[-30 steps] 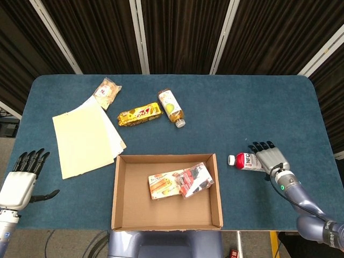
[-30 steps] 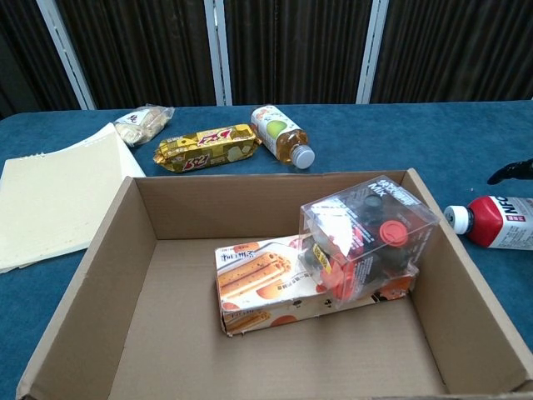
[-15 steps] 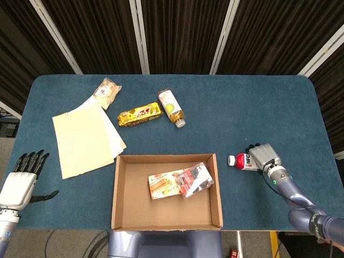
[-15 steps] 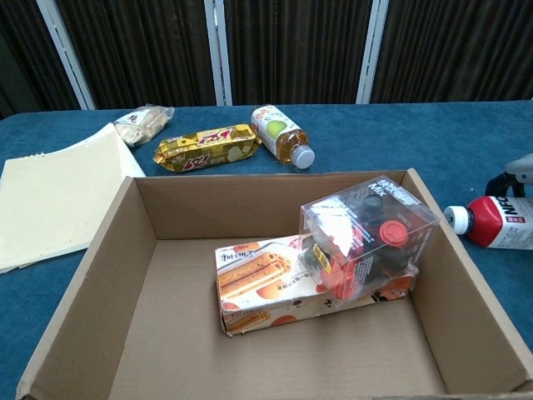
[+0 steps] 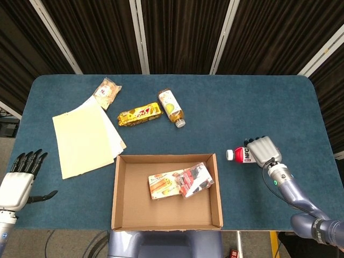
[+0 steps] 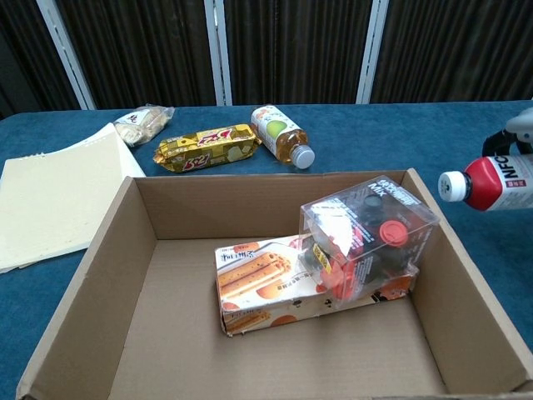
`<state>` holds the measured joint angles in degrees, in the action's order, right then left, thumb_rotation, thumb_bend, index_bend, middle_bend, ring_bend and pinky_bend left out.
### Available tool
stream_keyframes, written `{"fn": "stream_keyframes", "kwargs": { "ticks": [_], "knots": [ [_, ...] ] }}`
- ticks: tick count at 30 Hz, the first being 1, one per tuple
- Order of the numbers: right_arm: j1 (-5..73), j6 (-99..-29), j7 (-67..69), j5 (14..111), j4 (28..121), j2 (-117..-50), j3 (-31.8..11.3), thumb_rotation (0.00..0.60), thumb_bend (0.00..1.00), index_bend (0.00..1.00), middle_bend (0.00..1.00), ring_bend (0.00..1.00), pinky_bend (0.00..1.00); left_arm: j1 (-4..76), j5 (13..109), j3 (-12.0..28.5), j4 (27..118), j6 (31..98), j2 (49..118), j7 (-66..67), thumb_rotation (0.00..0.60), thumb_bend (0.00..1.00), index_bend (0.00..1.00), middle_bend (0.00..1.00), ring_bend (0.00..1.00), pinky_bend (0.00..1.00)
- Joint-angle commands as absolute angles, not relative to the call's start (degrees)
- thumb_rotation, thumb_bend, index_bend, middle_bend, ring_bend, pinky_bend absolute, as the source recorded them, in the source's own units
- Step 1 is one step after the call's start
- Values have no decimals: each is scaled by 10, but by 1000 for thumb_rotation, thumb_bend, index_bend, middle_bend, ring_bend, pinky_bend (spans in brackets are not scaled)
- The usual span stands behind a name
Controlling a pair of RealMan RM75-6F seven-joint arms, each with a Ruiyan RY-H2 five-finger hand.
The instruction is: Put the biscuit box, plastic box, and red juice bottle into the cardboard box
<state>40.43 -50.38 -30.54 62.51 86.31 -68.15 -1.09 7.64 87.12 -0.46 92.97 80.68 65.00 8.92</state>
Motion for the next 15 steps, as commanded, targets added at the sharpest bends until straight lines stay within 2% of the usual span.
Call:
{"fn": "stream_keyframes", "kwargs": {
  "ticks": [1, 7, 15],
  "knots": [
    [422, -533, -378, 608, 938, -627, -29, 600, 344, 784, 630, 678, 913, 74, 875, -6, 931, 811, 648, 87, 420, 27, 0, 0, 0, 0],
    [457, -546, -432, 594, 1032, -580, -62, 600, 344, 782, 630, 675, 913, 72, 875, -5, 933, 816, 649, 92, 424, 29, 0, 0, 0, 0],
    [499, -554, -491, 568, 1112, -580, -85, 600, 343, 778, 628, 675, 913, 74, 868, -4, 932, 809, 652, 99, 422, 29, 0, 0, 0, 0]
  ]
}}
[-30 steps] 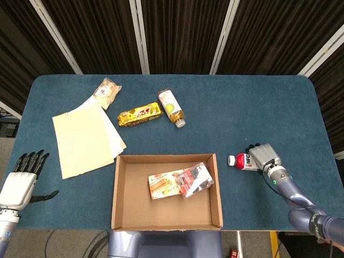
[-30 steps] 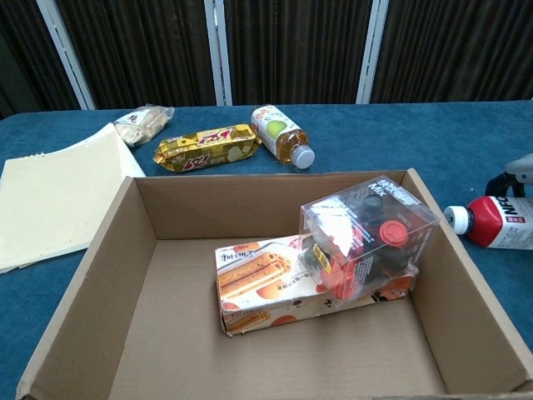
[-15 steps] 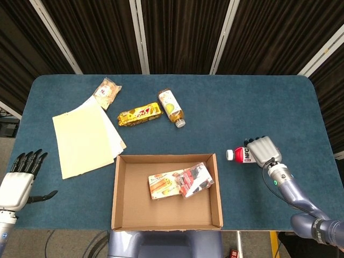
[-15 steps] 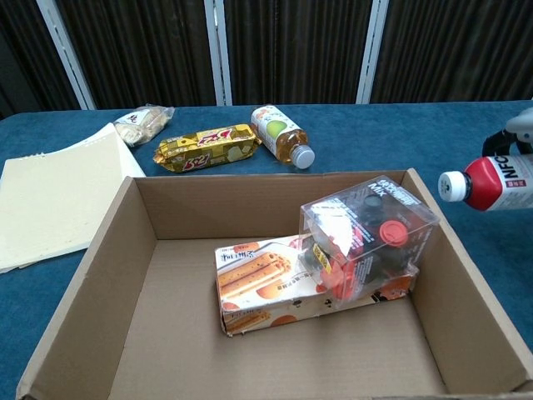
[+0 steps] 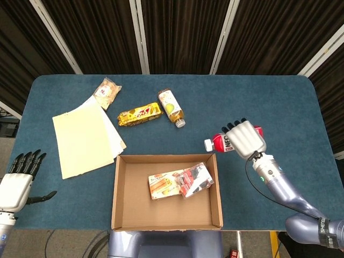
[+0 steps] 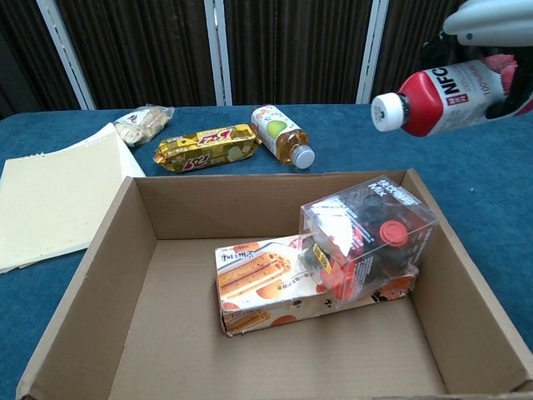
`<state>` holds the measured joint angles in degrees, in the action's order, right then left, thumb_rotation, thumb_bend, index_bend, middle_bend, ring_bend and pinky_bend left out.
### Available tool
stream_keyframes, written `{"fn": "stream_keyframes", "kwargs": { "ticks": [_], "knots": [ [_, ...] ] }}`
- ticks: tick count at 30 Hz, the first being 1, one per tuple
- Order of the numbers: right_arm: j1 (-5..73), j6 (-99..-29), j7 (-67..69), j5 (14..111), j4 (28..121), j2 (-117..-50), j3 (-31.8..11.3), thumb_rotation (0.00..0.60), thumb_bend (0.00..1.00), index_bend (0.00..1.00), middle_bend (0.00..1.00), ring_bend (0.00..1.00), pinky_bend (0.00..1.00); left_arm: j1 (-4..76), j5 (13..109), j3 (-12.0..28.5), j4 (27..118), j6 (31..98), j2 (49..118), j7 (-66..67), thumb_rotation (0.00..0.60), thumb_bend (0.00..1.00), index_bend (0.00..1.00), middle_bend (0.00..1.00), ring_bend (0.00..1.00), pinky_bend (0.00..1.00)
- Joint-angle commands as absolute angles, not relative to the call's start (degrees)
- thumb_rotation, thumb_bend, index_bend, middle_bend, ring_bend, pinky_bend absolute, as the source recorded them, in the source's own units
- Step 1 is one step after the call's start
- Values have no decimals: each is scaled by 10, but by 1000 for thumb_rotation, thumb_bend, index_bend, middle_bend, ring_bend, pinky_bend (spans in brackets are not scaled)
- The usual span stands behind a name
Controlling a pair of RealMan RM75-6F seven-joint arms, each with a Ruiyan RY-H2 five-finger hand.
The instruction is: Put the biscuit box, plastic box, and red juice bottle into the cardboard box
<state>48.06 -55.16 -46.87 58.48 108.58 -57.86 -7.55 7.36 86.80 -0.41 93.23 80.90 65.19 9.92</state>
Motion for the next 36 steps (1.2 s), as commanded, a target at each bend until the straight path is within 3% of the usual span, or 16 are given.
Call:
{"fn": "stream_keyframes", "kwargs": {
  "ticks": [1, 11, 19, 22, 23, 25, 27, 30, 33, 36],
  "knots": [
    [506, -552, -498, 561, 1125, -583, -87, 600, 343, 777, 627, 675, 913, 74, 868, -4, 931, 808, 652, 99, 420, 28, 0, 0, 0, 0],
    [557, -577, -598, 504, 1213, -638, -74, 600, 343, 759, 602, 668, 913, 75, 881, -9, 931, 809, 650, 90, 424, 28, 0, 0, 0, 0],
    [583, -642, -699, 486, 1269, -712, -52, 600, 334, 740, 587, 666, 912, 74, 896, -15, 930, 812, 646, 77, 421, 27, 0, 0, 0, 0],
    [593, -668, -735, 475, 1283, -739, -47, 600, 264, 663, 552, 653, 902, 74, 900, -17, 930, 814, 644, 72, 422, 28, 0, 0, 0, 0],
    [597, -680, -749, 467, 1287, -751, -46, 600, 225, 577, 518, 628, 877, 74, 902, -18, 930, 814, 644, 70, 420, 28, 0, 0, 0, 0],
    [604, -699, -765, 450, 1292, -772, -47, 600, 128, 273, 366, 520, 784, 74, 904, -19, 928, 814, 643, 67, 421, 28, 0, 0, 0, 0],
    [608, -705, -768, 436, 1295, -781, -47, 600, 43, 54, 168, 378, 663, 74, 905, -20, 928, 813, 643, 65, 419, 28, 0, 0, 0, 0],
    [615, -707, -758, 396, 1305, -785, -58, 600, 0, 0, 15, 187, 505, 75, 905, -20, 927, 812, 642, 60, 421, 28, 0, 0, 0, 0],
    [623, -708, -752, 387, 1306, -779, -66, 600, 0, 0, 0, 16, 349, 75, 902, -19, 926, 810, 642, 57, 422, 29, 0, 0, 0, 0],
    [627, -713, -749, 382, 1312, -773, -72, 600, 0, 0, 0, 0, 291, 75, 900, -18, 926, 810, 641, 55, 423, 27, 0, 0, 0, 0]
  ]
}}
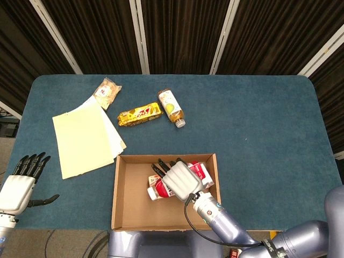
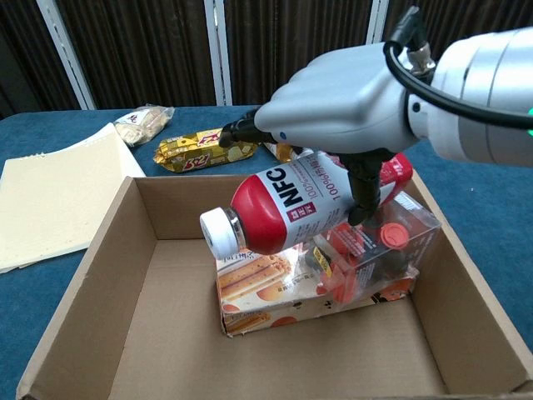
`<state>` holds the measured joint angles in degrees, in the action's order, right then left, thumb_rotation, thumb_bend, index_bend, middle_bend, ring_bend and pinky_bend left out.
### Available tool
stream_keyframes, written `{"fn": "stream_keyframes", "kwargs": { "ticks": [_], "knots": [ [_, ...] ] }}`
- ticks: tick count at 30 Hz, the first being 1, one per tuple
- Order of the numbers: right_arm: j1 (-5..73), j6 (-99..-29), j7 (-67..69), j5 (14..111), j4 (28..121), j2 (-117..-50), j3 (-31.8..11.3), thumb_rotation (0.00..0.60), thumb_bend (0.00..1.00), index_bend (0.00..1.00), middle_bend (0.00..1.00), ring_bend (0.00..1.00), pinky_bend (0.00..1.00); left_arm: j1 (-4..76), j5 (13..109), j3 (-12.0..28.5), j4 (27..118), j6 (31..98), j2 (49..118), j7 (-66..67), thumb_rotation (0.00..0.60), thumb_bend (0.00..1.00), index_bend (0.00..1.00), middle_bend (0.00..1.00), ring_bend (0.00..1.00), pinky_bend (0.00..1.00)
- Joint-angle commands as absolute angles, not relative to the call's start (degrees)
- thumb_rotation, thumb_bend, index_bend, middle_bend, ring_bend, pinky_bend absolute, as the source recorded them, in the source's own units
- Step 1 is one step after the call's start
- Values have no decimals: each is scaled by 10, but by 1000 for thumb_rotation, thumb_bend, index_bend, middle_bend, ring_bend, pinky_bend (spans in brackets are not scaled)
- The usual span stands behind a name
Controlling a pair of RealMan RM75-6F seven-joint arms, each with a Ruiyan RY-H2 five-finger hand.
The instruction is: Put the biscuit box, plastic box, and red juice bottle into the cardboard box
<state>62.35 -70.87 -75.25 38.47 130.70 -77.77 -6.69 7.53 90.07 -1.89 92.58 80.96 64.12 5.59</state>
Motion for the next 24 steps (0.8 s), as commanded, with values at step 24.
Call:
{"fn": "stream_keyframes", "kwargs": {
  "ticks": [24],
  "knots": [
    [620, -799, -745, 380, 1293, -708, -58, 600, 0, 0, 0, 0, 101, 71, 910, -19, 929, 823, 637, 53, 420, 22, 0, 0, 0, 5]
  ]
}}
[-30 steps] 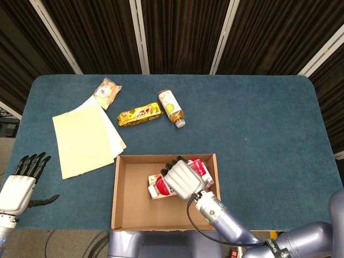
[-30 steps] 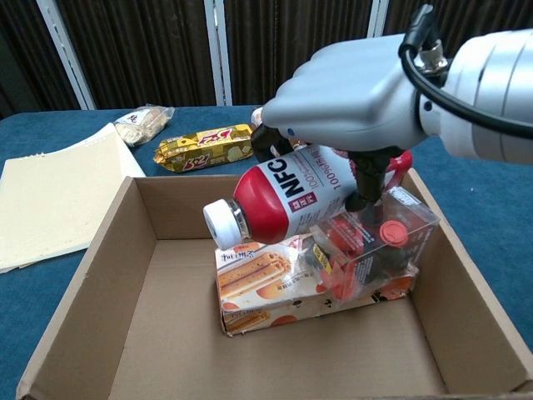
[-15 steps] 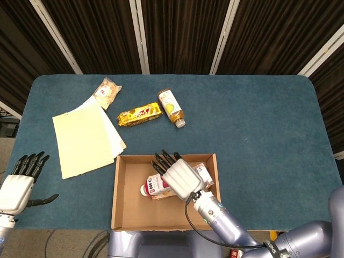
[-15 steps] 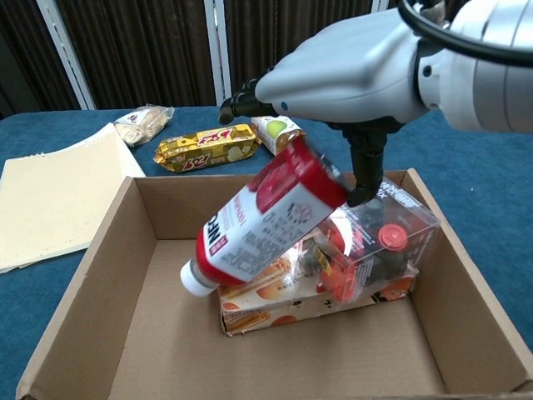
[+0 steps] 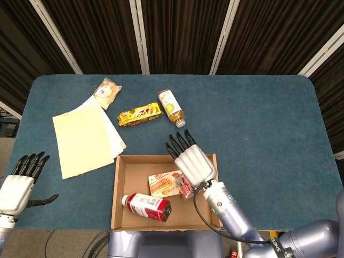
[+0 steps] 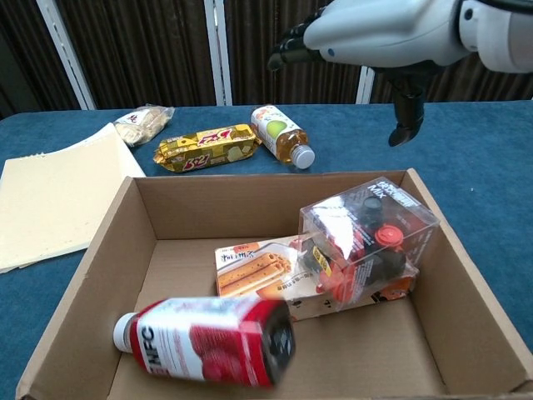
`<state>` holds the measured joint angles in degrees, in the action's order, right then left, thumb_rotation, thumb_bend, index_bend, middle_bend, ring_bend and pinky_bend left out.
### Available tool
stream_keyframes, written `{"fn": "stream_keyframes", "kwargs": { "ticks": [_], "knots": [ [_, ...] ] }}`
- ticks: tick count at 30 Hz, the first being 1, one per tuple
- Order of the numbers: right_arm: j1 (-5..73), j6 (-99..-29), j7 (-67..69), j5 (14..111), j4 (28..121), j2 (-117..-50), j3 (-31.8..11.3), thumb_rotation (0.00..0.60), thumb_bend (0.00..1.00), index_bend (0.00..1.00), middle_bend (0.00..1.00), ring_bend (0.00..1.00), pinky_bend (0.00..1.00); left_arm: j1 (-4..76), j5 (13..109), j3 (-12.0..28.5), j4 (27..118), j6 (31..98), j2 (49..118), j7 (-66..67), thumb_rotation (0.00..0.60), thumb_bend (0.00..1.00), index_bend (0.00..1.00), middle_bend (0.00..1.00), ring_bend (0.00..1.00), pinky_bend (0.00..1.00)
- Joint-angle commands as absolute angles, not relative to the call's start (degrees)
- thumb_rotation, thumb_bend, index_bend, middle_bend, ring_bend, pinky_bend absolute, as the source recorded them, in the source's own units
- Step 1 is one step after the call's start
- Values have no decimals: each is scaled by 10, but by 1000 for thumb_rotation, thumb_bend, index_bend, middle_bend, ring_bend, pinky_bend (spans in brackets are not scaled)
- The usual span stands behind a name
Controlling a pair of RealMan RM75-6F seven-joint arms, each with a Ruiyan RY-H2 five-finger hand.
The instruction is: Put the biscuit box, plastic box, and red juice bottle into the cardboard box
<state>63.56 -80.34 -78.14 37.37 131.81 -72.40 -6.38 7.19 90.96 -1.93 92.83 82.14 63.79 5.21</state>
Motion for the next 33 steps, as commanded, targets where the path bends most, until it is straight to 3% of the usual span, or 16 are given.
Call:
{"fn": "stream_keyframes", "kwargs": {
  "ticks": [1, 11, 18, 27, 33],
  "knots": [
    [610, -793, -722, 387, 1283, -700, -57, 600, 0, 0, 0, 0, 99, 70, 910, -19, 929, 825, 637, 54, 422, 23, 0, 0, 0, 4],
    [484, -727, -376, 550, 1105, -635, -28, 600, 0, 0, 0, 0, 87, 66, 906, -16, 930, 832, 638, 61, 423, 24, 0, 0, 0, 5],
    [390, -759, -149, 657, 964, -633, -3, 600, 0, 0, 0, 0, 87, 71, 896, -14, 931, 819, 643, 71, 423, 25, 0, 0, 0, 4],
    [237, -870, -135, 673, 922, -668, 73, 600, 0, 0, 0, 0, 37, 72, 882, -2, 923, 821, 652, 66, 421, 2, 0, 0, 0, 0],
    [183, -932, -162, 695, 917, -699, 83, 600, 0, 0, 0, 0, 1, 73, 889, 0, 911, 826, 659, 49, 423, 0, 0, 0, 0, 0]
  ]
}}
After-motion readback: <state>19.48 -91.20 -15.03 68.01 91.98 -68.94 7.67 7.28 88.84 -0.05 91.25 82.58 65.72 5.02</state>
